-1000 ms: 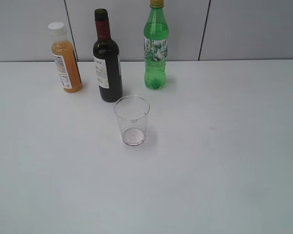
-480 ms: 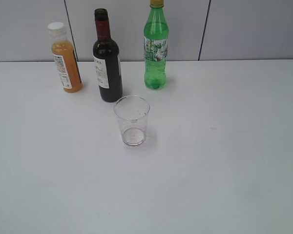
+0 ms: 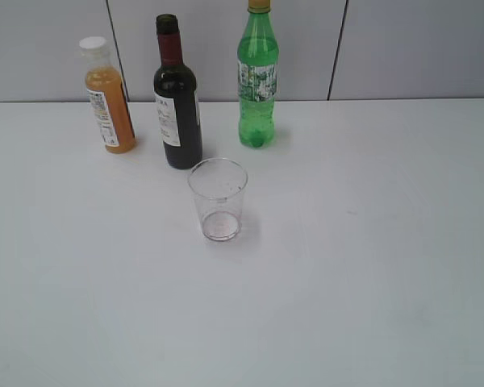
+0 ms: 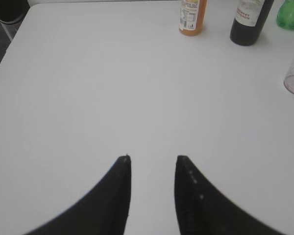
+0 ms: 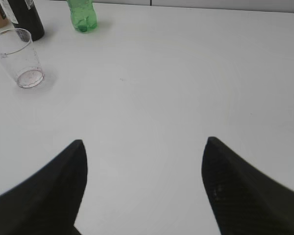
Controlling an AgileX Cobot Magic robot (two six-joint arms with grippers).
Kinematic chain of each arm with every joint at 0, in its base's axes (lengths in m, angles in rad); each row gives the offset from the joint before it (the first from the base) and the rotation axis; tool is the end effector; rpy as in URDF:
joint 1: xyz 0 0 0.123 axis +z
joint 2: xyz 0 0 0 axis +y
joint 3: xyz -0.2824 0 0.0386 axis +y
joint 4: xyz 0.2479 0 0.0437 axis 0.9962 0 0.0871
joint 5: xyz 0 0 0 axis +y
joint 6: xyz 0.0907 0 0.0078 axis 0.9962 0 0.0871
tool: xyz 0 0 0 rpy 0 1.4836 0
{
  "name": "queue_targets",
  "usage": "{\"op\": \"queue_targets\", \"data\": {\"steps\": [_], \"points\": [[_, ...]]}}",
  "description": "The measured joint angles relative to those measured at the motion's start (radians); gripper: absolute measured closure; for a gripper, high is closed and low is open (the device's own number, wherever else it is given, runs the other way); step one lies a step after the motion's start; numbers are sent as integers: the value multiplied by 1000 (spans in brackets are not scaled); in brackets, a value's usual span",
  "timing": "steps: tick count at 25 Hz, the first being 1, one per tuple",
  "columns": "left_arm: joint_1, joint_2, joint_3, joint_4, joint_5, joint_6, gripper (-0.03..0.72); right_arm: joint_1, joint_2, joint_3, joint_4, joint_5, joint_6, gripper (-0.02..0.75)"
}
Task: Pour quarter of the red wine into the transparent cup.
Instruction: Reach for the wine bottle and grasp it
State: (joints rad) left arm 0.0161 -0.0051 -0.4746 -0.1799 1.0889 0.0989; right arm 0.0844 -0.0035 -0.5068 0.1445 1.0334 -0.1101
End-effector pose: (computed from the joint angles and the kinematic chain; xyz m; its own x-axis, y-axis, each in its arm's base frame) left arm -0.0045 -0.0145 0.2689 -0.4909 0.0067 -0.8712 0.1293 0.9895 -0.0652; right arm -0.0065 0.0108 0.2819 -0.4093 -0.0702 -0.9097 -0.2104 0.9774 0.0192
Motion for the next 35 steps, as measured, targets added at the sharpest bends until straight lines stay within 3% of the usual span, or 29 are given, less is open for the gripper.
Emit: {"op": "queue_targets", "data": {"steps": [11, 13, 17, 19, 24, 29, 35], "points": [[0, 0, 0, 0, -1, 0, 421, 0, 0, 0, 1, 0, 0, 153], [0, 0, 0, 0, -1, 0, 360, 0, 0, 0, 1, 0, 0, 153], [0, 0, 0, -1, -1, 0, 87, 0, 0, 0, 1, 0, 0, 153], [0, 0, 0, -14, -2, 0, 37, 0, 0, 0, 1, 0, 0, 153], [0, 0, -11, -37, -64, 0, 15, 0, 0, 0, 1, 0, -1, 153], [0, 68, -19, -45, -232, 8, 15, 0, 0, 0, 1, 0, 0, 153], [-2, 238, -19, -82, -482, 96, 27, 0, 0, 0, 1, 0, 0, 153]]}}
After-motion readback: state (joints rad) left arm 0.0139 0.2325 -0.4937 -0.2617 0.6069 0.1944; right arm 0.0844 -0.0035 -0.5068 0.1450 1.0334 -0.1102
